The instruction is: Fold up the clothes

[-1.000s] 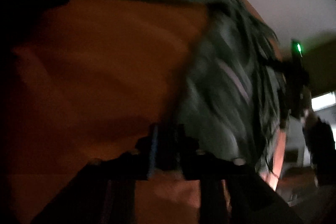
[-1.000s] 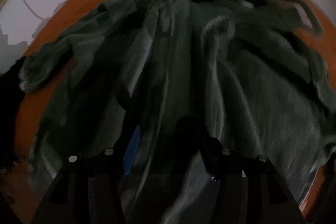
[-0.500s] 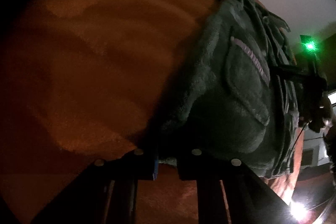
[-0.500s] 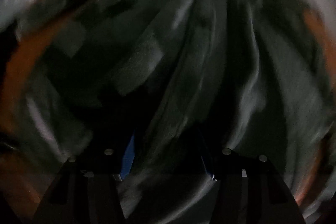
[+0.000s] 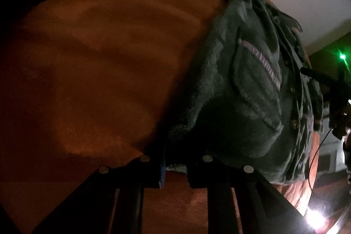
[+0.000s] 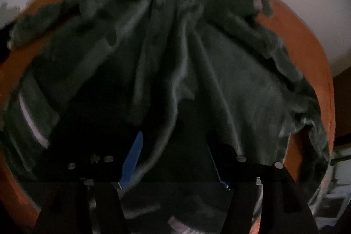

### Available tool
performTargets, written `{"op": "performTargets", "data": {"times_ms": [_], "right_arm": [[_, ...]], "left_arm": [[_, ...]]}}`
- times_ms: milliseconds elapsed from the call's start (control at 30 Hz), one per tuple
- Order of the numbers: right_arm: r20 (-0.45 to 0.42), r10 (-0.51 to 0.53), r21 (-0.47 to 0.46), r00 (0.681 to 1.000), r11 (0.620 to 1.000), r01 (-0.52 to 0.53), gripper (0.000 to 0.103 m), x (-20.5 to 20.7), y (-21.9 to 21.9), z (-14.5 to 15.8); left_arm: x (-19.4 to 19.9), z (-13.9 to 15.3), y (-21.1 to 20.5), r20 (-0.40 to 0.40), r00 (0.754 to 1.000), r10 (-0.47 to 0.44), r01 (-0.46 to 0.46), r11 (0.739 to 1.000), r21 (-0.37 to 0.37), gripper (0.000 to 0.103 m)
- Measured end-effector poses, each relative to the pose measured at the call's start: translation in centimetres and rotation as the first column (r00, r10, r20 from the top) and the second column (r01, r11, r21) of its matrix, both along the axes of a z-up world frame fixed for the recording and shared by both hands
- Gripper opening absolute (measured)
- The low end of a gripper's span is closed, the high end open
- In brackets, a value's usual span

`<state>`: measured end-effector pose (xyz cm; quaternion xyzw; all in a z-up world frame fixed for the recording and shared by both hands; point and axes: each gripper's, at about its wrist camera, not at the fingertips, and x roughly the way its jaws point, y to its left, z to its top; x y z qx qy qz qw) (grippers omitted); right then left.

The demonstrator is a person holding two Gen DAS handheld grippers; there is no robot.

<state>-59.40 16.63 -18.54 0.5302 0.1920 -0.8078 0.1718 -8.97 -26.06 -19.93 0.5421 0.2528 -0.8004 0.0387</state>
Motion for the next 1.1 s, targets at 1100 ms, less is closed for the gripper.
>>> {"op": "performTargets", "data": {"times_ms": [1100], "right_arm": [[0.021,-0.008,0.247,1.000,0.969,0.003,0.060,-19.6,-7.3,-1.6]], "left_arm": [[1.1,3.8,16.3,-0.070,0.979,-0.191,0.179,0.972,-0.149,0.024]]}}
